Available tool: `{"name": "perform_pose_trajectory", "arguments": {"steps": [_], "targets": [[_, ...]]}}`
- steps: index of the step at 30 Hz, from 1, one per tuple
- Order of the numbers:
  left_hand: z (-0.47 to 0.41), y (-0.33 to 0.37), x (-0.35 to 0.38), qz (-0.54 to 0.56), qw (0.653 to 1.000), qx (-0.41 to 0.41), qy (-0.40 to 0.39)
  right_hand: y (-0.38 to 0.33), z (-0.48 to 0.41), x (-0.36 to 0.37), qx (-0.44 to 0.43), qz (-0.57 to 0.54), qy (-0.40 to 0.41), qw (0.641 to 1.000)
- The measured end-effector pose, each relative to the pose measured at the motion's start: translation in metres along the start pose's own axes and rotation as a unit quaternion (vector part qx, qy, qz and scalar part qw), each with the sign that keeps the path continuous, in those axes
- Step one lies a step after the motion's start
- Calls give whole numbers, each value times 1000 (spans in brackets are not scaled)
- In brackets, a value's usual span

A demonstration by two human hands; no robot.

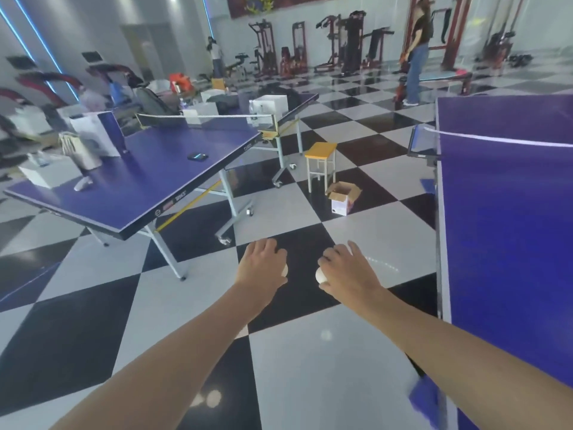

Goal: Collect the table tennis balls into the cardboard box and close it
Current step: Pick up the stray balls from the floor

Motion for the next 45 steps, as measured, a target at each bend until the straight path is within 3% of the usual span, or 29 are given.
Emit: {"name": "perform_pose_trajectory", "arguments": {"steps": [8, 16, 20, 33, 40, 45], "targets": [[-171, -72, 14, -9, 1000, 15, -17, 56, -172, 17, 29, -4, -14, 999], [-396, -127, 17, 15, 997, 77, -6, 137, -363, 60, 88, 1, -76, 993], [-508, -149, 5, 23, 993, 118, 11, 188, -453, 66, 118, -21, -61, 991], [-859, -180, 20, 39, 986, 161, -11, 355, -726, 150, 156, -42, -77, 984], [-1027, -207, 18, 62, 983, 170, -31, 446, -875, 170, 209, -82, -120, 967], [-1142, -224, 19, 58, 979, 194, -36, 501, -972, 179, 175, -35, -182, 967]]}}
Point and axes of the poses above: each hand's wrist, its own z-axis away from the middle knuckle, its own x-axis out of the palm, y = z × x, the point moved 1 cm from there along -z, towards the middle knuckle, and after that the axes turned 9 degrees about -y, right-handed, at the moved point
